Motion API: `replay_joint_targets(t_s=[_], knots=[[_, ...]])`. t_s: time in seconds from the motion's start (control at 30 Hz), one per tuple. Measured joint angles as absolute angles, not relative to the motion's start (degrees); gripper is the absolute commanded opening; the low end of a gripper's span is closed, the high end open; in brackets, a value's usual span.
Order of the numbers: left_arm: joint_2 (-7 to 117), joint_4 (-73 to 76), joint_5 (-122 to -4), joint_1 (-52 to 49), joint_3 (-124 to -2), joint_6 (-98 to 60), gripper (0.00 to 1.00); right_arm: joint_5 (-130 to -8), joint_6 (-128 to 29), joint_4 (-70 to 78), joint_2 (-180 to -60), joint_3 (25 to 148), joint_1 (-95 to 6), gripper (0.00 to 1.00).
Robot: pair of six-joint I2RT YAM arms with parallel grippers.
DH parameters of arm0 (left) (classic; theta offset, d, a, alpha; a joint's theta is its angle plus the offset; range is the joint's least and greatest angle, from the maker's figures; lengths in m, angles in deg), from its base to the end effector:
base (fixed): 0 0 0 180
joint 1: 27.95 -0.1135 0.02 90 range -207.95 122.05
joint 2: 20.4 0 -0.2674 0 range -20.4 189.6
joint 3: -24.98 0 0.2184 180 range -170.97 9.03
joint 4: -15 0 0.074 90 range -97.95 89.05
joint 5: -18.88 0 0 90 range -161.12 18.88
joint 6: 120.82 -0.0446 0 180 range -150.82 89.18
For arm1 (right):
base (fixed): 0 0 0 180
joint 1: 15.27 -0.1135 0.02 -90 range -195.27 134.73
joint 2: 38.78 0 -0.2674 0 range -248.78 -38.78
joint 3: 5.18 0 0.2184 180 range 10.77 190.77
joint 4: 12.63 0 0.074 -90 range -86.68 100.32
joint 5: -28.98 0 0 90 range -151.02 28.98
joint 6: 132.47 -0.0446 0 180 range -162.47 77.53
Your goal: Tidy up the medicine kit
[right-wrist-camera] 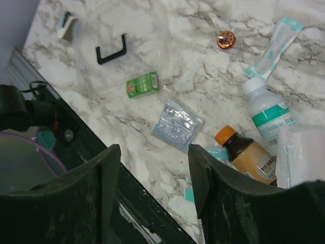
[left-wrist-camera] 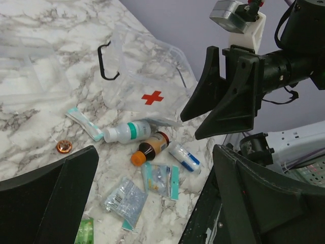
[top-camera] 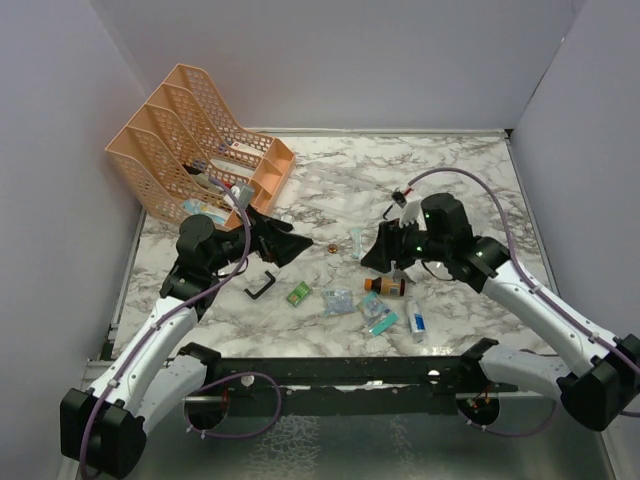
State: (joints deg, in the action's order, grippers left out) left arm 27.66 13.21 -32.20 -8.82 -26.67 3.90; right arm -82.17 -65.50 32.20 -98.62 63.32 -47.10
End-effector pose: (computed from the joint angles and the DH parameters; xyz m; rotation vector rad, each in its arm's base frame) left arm 0.1494 -0.0815 0.3295 0.3582 1.6516 -1.2421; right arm 0.1571 0.1165 0.3094 -0.3945 2.2808 0.9207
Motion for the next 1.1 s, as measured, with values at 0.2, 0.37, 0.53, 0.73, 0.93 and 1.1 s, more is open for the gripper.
replay_joint_targets(t_s=[0.2,0.37,0.53,0.73,0.93,1.1], knots=[[29.4,13.4,-34.9,-7.3,-24.6,6.2,0.99,-72.9,-64.7,34.8,-102.4,63.3,-53.3,0.44],[29.6,13.8,-36.4,-7.3,-24.6,6.7,0.99,-65.3,-64.2,39.3,-105.2,63.4,-58.0,0.44],[29.7,14.0,-37.9,-7.3,-24.6,7.0,0.99,-60.1,-64.5,41.9,-108.1,63.2,-60.0,0.53],[30.5,13.9,-39.3,-7.3,-24.6,7.2,0.99,-52.9,-66.1,45.2,-114.5,64.3,-60.0,0.58],[30.2,13.7,-40.9,-7.3,-24.6,7.2,0.99,-50.5,-66.2,47.3,-118.6,64.6,-60.0,0.65],[29.9,13.6,-41.2,-7.3,-24.6,7.2,0.99,-48.2,-66.4,48.5,-120.4,65.6,-60.0,0.65]])
